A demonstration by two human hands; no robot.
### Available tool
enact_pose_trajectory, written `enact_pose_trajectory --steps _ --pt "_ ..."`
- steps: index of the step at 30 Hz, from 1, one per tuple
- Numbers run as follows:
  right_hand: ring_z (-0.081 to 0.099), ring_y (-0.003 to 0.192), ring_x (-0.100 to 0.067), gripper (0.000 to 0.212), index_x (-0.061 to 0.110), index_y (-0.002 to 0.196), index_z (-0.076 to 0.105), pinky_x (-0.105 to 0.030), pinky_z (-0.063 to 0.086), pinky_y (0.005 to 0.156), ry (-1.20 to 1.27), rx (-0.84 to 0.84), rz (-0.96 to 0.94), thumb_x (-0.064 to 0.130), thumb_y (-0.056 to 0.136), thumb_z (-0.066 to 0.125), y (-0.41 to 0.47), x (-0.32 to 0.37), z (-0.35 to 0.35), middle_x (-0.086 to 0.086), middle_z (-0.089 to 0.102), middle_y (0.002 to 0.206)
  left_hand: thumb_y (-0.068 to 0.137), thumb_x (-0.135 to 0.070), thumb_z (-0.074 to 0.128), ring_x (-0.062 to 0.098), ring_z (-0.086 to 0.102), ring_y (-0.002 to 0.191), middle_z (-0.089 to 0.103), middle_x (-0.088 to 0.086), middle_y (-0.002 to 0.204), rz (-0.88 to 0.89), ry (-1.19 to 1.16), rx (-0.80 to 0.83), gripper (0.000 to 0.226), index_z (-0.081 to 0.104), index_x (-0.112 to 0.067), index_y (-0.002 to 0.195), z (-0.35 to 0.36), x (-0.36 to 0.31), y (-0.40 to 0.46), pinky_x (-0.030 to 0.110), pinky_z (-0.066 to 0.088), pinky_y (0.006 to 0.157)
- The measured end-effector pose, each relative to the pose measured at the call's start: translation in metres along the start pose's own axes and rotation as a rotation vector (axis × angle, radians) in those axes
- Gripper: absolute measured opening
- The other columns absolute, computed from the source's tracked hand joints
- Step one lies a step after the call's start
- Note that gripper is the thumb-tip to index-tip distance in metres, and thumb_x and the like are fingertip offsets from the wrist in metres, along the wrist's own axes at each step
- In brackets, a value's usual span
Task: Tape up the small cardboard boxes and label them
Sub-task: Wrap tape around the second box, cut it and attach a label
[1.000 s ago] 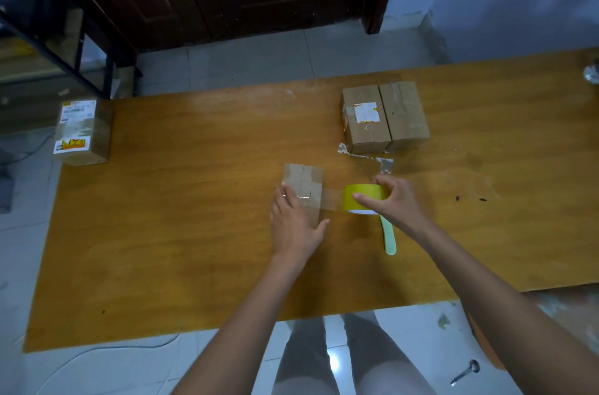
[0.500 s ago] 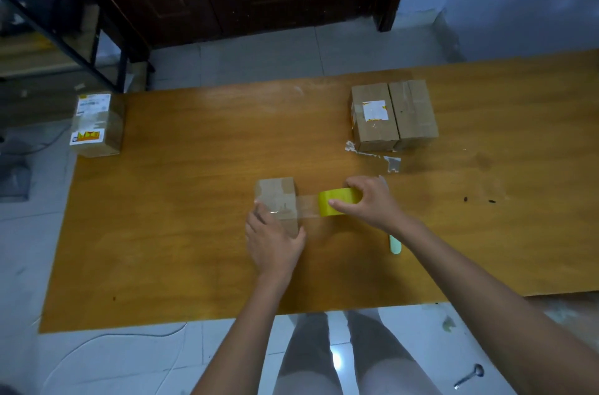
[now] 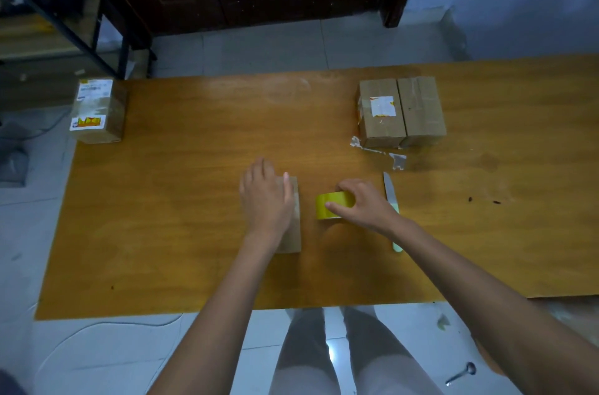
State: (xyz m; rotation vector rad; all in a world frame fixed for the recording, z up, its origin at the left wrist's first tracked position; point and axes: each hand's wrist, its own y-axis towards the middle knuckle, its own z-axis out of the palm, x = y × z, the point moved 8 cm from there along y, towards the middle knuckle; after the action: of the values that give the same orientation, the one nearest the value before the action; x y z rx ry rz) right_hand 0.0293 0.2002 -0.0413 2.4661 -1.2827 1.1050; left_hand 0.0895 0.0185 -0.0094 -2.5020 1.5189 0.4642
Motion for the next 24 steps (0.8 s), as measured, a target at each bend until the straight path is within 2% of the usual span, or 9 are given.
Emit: enact_pose_trajectory --steps 4,8,11,13,16,18,20,22,24 --pt "0.050 0.064 -0.011 0.025 0.028 0.074 0.051 -0.030 0.037 0.056 0.028 -0.020 0.011 0.050 0.081 0.061 0.001 0.000 0.000 0.013 0.050 0.067 0.100 -0.037 0.034 0.030 0.049 0.119 0.060 0.011 0.122 0.115 0.207 0.167 0.041 0.060 -0.010 0.116 0.046 -0.005 0.018 0.042 0.029 0.109" --pt "0.049 0.060 -0.011 0.035 0.019 0.068 0.054 -0.031 0.037 0.055 0.028 -0.073 0.000 0.052 0.079 0.061 0.003 -0.003 0.000 0.007 0.051 0.063 0.098 -0.039 0.033 0.028 0.055 0.090 0.064 0.007 0.091 0.134 0.259 0.119 0.041 0.062 -0.012 0.090 0.058 0.002 0.014 0.043 0.038 0.084" --pt "0.044 0.057 -0.007 0.050 0.020 0.065 0.050 -0.020 0.031 0.052 -0.040 -0.107 -0.039 0.067 0.073 0.065 0.003 0.005 0.003 0.009 0.047 0.060 0.099 -0.039 0.033 0.025 0.053 0.085 0.061 0.005 0.087 0.144 0.265 0.083 0.041 0.061 -0.013 0.087 0.058 0.002 0.015 0.041 0.037 0.078" --pt "0.047 0.059 -0.008 0.058 0.021 0.067 0.050 -0.020 0.033 0.053 -0.079 -0.074 -0.030 0.077 0.064 0.065 0.003 0.006 0.005 0.009 0.049 0.062 0.099 -0.040 0.033 0.024 0.053 0.085 0.061 0.005 0.087 0.139 0.267 0.103 0.040 0.061 -0.014 0.087 0.057 0.003 0.016 0.040 0.037 0.077" --pt "0.050 0.064 -0.010 0.064 0.020 0.074 0.053 -0.030 0.041 0.057 -0.128 0.015 -0.015 0.080 0.058 0.066 0.002 0.006 0.004 0.007 0.054 0.068 0.099 -0.041 0.033 0.024 0.053 0.088 0.061 0.005 0.090 0.134 0.278 0.146 0.040 0.062 -0.014 0.090 0.058 0.002 0.017 0.040 0.036 0.079" --pt "0.051 0.065 -0.010 0.059 0.021 0.078 0.051 -0.029 0.039 0.054 -0.148 0.077 -0.017 0.071 0.058 0.073 -0.003 0.005 0.004 0.006 0.055 0.070 0.099 -0.041 0.031 0.025 0.053 0.090 0.061 0.006 0.092 0.147 0.274 0.179 0.042 0.062 -0.013 0.092 0.059 0.003 0.018 0.041 0.036 0.081" --pt "0.052 0.068 -0.014 0.047 0.024 0.083 0.046 -0.026 0.035 0.050 -0.192 0.126 -0.019 0.052 0.063 0.078 -0.009 0.000 0.003 0.005 0.054 0.074 0.099 -0.041 0.028 0.026 0.053 0.089 0.061 0.007 0.092 0.156 0.274 0.175 0.046 0.061 -0.012 0.091 0.056 0.011 0.019 0.041 0.036 0.080" --pt "0.057 0.073 -0.020 0.039 0.024 0.090 0.042 -0.027 0.033 0.049 -0.284 0.135 0.019 0.035 0.070 0.074 -0.013 -0.009 -0.002 0.002 0.055 0.079 0.099 -0.042 0.024 0.027 0.053 0.089 0.061 0.008 0.091 0.142 0.276 0.168 0.049 0.061 -0.010 0.089 0.049 0.026 0.022 0.041 0.036 0.078" --pt "0.059 0.075 -0.025 0.040 0.020 0.101 0.041 -0.030 0.036 0.051 -0.450 0.140 0.035 0.025 0.073 0.069 -0.013 -0.013 -0.007 -0.002 0.057 0.084 0.099 -0.042 0.023 0.029 0.054 0.090 0.061 0.010 0.092 0.134 0.284 0.161 0.051 0.061 -0.008 0.089 0.046 0.040 0.026 0.041 0.036 0.079"
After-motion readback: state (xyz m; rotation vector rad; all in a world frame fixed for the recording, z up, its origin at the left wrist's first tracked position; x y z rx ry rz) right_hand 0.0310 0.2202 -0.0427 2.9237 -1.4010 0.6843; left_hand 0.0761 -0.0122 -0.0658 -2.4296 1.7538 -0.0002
